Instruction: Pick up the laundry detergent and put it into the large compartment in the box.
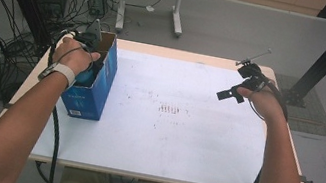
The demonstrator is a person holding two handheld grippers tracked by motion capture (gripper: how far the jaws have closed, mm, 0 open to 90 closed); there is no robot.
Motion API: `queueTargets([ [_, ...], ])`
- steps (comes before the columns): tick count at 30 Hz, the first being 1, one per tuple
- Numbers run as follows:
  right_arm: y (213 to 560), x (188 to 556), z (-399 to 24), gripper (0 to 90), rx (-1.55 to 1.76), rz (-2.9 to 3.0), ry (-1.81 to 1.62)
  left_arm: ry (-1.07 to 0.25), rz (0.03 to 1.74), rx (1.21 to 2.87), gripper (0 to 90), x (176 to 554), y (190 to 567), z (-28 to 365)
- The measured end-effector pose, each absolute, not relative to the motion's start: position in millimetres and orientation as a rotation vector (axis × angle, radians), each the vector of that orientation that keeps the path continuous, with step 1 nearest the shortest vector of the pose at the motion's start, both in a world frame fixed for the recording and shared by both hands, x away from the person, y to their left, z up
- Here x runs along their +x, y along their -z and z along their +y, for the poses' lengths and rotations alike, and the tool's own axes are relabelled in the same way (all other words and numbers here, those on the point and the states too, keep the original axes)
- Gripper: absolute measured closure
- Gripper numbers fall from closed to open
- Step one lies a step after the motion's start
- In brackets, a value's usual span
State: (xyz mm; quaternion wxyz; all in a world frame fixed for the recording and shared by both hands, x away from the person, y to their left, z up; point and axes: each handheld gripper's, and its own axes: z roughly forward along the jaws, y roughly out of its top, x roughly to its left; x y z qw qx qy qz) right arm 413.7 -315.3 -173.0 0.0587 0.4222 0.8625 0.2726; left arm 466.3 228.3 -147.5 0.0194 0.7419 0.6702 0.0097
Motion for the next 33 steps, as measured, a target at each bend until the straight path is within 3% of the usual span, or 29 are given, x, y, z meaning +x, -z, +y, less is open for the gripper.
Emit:
queueTargets([
  [33,169.5,411.8,-314.3,9.4,1.274,2.607,-0.826,-0.028,2.072,2.302,38.2,464.9,147.9,229.7],
])
